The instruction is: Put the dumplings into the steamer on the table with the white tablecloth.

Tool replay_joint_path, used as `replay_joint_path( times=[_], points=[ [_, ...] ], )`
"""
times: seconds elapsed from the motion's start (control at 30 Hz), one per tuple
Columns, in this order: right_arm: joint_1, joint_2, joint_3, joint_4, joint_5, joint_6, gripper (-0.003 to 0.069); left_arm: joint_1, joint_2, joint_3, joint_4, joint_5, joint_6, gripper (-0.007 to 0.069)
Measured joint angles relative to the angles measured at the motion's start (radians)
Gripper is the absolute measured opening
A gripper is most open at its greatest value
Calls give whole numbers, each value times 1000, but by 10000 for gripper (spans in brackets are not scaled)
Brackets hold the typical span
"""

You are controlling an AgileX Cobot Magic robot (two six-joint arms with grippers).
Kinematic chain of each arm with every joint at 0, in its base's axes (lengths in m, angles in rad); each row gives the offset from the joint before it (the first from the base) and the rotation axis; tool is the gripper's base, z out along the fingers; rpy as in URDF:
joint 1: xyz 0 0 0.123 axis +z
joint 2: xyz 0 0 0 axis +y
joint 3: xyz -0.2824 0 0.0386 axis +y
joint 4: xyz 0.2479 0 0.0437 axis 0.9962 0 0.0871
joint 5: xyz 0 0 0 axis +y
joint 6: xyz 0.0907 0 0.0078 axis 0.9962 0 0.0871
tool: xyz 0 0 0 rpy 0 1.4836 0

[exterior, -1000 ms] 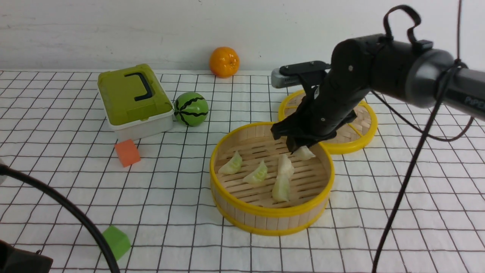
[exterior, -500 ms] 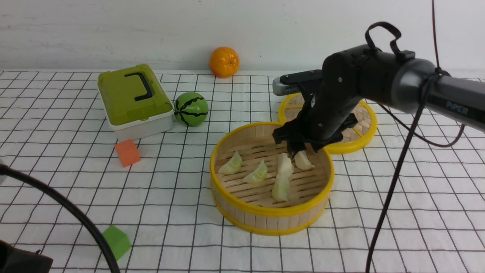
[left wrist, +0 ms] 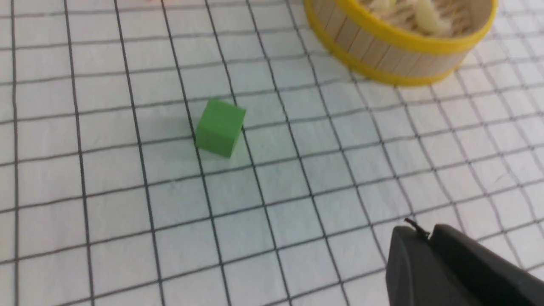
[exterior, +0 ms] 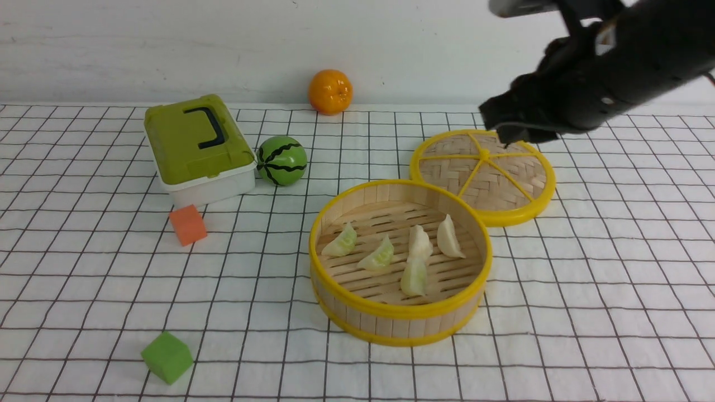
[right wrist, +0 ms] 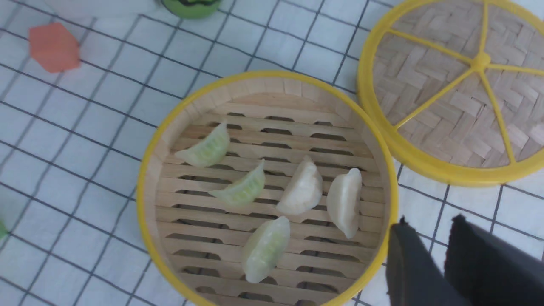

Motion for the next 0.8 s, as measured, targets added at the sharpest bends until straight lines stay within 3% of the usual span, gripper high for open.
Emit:
replay_joint_path(
  times=[0.07, 0.13, 0.2, 0.5, 0.8],
  points=[
    [0, -68, 60, 20, -42, -18, 71, 0, -32, 15, 4, -32, -7, 54],
    [0, -217, 223, 84, -157, -77, -10, 0, -94, 38, 10, -94, -14, 57],
    [0, -309, 321, 131, -217, -119, -22, 0, -109, 41, 12, -120, -16, 57],
    [0, -697, 633, 247, -353, -219, -23, 0, -116, 43, 14, -145, -17, 66],
    [0, -788, 666, 251, -337, -226, -22, 0, -116, 45, 14, -145, -17, 74]
  ],
)
